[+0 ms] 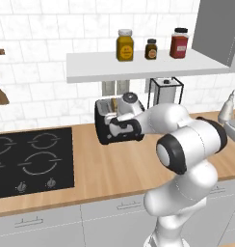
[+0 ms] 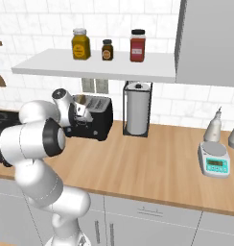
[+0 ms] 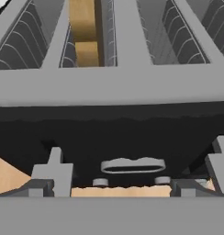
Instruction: Start the toaster. Once the lever pops up, take the bread to the plate on the dining counter.
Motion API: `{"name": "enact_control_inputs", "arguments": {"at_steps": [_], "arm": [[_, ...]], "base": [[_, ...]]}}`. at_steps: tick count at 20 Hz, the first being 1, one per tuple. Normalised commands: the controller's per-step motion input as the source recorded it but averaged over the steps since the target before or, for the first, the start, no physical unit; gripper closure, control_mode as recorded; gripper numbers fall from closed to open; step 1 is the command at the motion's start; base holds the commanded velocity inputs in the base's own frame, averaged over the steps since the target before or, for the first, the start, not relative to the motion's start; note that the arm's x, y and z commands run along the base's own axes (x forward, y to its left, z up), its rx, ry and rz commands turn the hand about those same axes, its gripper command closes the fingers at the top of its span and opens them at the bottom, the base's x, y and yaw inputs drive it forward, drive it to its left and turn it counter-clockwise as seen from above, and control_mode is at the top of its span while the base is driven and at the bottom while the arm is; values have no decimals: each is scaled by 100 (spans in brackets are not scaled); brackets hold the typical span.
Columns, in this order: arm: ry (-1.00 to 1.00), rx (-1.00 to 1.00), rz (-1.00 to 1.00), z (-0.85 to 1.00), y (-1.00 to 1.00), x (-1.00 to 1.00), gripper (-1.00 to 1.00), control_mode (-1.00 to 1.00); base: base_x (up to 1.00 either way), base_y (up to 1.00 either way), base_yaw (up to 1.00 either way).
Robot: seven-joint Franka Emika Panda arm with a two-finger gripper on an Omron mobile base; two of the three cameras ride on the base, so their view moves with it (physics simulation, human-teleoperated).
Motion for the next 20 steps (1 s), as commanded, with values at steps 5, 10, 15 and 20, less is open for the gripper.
{"name": "enact_control_inputs", "arguments": {"at_steps": [5, 10, 15, 20], "arm": [[0, 0, 0, -23, 0, 0, -100, -100], [0, 0, 0, -24, 0, 0, -100, -100], [0, 0, 0, -22, 0, 0, -100, -100], [0, 0, 0, -17, 0, 0, -100, -100]], "base": [[0, 0, 0], [0, 0, 0], [0, 0, 0], [0, 0, 0]]}}
